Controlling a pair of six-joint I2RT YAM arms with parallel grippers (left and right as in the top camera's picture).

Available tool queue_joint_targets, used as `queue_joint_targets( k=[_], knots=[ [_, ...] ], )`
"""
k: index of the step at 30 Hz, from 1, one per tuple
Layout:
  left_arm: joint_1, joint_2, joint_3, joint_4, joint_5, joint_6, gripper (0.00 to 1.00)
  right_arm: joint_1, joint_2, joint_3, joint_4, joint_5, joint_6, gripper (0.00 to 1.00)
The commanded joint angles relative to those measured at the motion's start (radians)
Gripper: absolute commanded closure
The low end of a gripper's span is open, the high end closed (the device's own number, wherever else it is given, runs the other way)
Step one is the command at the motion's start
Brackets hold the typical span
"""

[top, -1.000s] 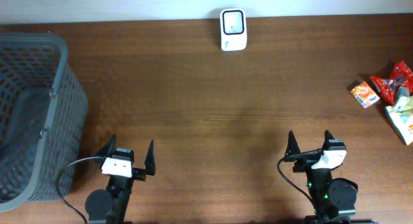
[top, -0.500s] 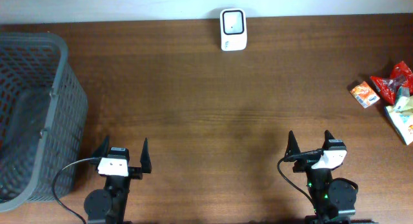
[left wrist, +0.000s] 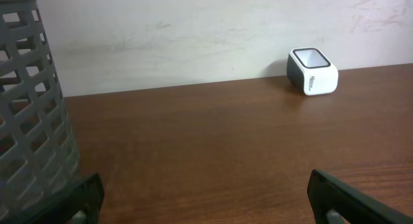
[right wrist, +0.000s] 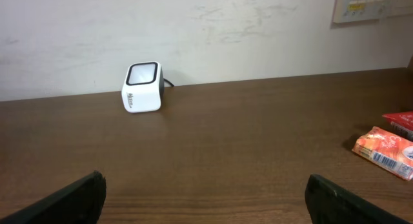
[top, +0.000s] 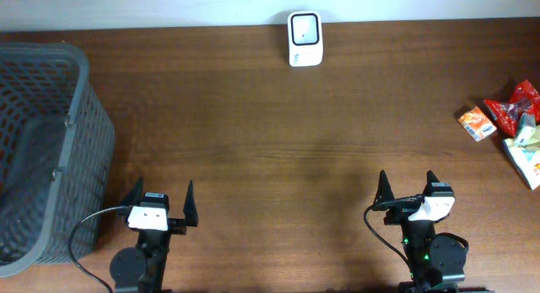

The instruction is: Scan the item barcode

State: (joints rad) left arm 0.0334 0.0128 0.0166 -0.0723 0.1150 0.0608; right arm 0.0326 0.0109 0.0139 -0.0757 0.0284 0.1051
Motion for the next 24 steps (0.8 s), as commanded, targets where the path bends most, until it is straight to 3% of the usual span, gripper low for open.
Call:
queue_joint_targets(
  k=[1,24],
  knots=[
    [0.005,-0.008,-0.008,0.0,-0.011,0.016,0.01,0.005,-0.008,-0.008,-0.004,0.019,0.004,0.02],
    [0.005,-0.008,-0.008,0.0,-0.011,0.016,0.01,0.006,-0.008,-0.008,-0.003,0.01,0.005,0.01]
  ],
)
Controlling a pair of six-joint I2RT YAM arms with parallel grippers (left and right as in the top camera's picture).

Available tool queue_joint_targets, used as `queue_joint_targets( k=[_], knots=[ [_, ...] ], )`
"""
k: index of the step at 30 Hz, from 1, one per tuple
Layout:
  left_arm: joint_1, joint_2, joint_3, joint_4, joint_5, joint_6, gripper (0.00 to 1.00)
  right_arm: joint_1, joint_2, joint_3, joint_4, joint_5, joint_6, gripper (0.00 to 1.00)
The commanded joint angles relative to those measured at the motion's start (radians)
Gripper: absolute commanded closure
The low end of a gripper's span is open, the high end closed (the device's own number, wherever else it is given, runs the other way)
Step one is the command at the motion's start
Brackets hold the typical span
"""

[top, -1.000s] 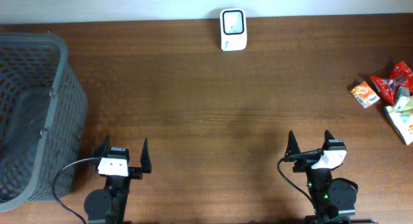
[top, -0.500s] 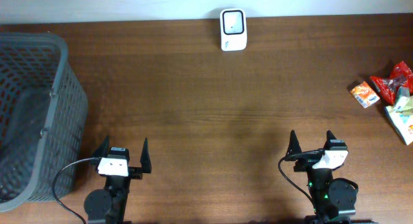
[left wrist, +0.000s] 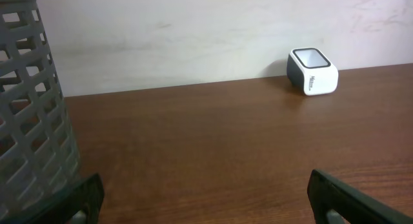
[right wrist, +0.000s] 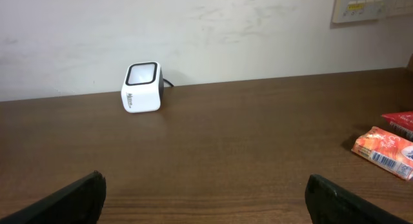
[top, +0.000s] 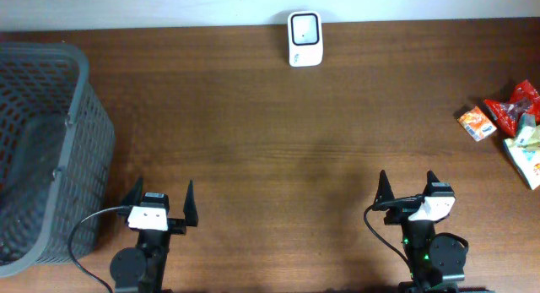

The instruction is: Scan the item barcode

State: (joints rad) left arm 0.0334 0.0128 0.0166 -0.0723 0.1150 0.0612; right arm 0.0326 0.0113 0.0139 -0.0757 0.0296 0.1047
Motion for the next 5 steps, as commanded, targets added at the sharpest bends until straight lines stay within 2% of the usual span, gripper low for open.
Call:
queue_joint_targets(
  k=[1,5],
  knots=[
    [0.005,-0.008,-0.008,0.0,-0.011,0.016,0.01,0.006,-0.008,-0.008,-0.003,0.009,0.005,0.02],
    [0.005,-0.008,-0.008,0.0,-0.011,0.016,0.01,0.006,-0.008,-0.008,-0.003,0.009,0.005,0.02]
  ],
)
